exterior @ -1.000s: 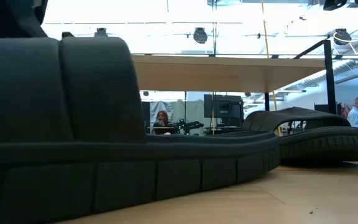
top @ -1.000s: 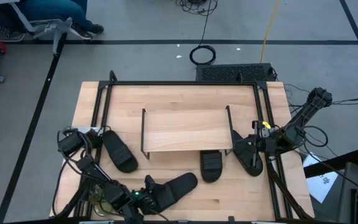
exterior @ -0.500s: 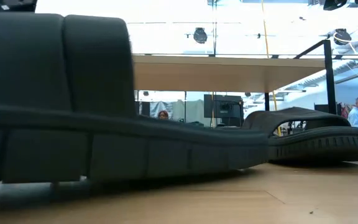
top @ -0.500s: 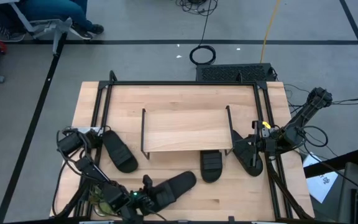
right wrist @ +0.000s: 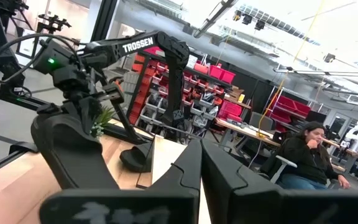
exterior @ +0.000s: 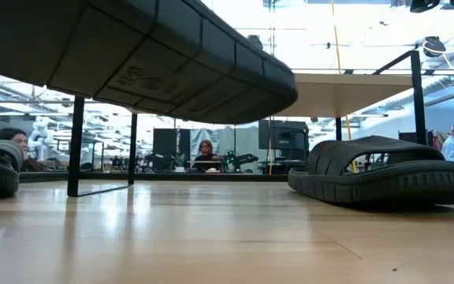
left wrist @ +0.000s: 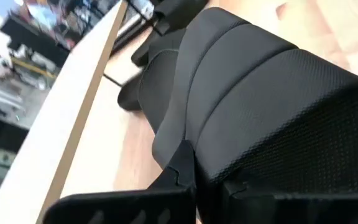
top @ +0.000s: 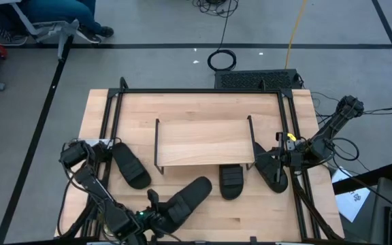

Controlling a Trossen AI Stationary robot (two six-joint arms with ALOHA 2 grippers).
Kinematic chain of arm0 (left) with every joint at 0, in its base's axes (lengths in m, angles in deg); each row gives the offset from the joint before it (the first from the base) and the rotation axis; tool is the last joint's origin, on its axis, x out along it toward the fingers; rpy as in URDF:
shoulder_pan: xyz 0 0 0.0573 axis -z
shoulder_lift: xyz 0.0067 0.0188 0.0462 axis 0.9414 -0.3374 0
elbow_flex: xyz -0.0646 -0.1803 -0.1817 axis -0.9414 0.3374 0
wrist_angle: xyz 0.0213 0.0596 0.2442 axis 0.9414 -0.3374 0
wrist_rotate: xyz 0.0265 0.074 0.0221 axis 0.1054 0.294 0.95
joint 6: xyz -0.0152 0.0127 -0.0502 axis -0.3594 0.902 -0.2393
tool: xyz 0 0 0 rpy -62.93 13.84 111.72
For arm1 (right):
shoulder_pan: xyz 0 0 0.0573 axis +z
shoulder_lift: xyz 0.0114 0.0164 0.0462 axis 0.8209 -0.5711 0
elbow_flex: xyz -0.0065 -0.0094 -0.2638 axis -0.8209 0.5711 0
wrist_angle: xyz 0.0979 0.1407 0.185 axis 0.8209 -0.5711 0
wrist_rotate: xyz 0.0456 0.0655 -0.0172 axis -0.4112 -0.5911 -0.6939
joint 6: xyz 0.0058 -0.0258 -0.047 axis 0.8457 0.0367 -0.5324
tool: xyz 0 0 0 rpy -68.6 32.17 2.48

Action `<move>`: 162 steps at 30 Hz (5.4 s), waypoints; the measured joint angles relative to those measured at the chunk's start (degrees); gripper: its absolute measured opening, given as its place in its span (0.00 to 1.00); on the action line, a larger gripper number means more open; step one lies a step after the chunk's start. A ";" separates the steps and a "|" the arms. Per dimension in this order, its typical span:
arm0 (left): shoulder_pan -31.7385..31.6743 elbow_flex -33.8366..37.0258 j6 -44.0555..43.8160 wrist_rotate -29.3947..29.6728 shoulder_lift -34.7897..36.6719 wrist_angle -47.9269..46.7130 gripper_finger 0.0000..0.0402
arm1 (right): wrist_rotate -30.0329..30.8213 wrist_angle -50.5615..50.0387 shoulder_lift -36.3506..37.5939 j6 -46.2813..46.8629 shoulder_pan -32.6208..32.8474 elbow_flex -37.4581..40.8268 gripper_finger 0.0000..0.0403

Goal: Pick and place slides into the shelf
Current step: Put the bottom left black slipper align with the right black slipper under the shelf, then adjust the shelf

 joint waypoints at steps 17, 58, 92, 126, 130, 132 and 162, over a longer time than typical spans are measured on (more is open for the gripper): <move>-12.00 -1.56 -14.97 -8.32 -0.02 -0.84 0.00 | -0.04 0.02 0.02 -0.62 -0.01 0.00 0.00; -25.26 -1.63 -16.52 -19.62 -6.18 -2.89 0.03 | -0.09 0.01 -0.02 -1.71 0.01 0.00 0.00; -23.84 -1.63 -8.22 -23.10 -7.48 6.61 0.67 | -0.23 0.07 -0.02 -0.19 0.04 0.00 0.00; -18.62 -1.61 6.16 -38.29 -4.33 17.38 0.01 | -0.18 0.04 0.00 -0.24 0.05 0.00 0.00; -18.88 -1.56 6.00 -38.42 -5.21 17.63 0.01 | -0.19 0.04 0.00 -0.25 0.06 0.00 0.00; -19.03 -1.56 6.00 -38.72 -5.27 17.75 0.00 | -0.19 0.03 -0.02 -0.23 0.05 0.00 0.00; -12.74 -1.61 18.61 -26.08 3.26 7.30 0.00 | -0.04 0.02 0.00 -0.27 0.06 0.00 0.00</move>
